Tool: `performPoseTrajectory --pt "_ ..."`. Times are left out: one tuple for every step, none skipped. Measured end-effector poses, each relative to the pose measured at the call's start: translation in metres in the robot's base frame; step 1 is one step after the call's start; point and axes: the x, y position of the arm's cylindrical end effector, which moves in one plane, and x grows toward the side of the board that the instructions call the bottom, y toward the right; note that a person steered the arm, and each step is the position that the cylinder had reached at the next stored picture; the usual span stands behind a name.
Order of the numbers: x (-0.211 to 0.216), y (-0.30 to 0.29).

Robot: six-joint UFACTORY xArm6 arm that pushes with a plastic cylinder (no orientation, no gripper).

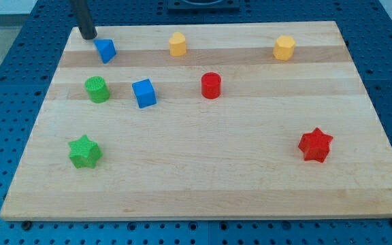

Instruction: Push blue triangle to the top side of the green circle

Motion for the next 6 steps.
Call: performPoseTrajectory --pt "-0.017 0.028" --pt "-0.018 0.033" --pt "-0.009 0.033" --pt "0.029 0.032" --pt "0.075 0.032" --pt "0.122 0.032"
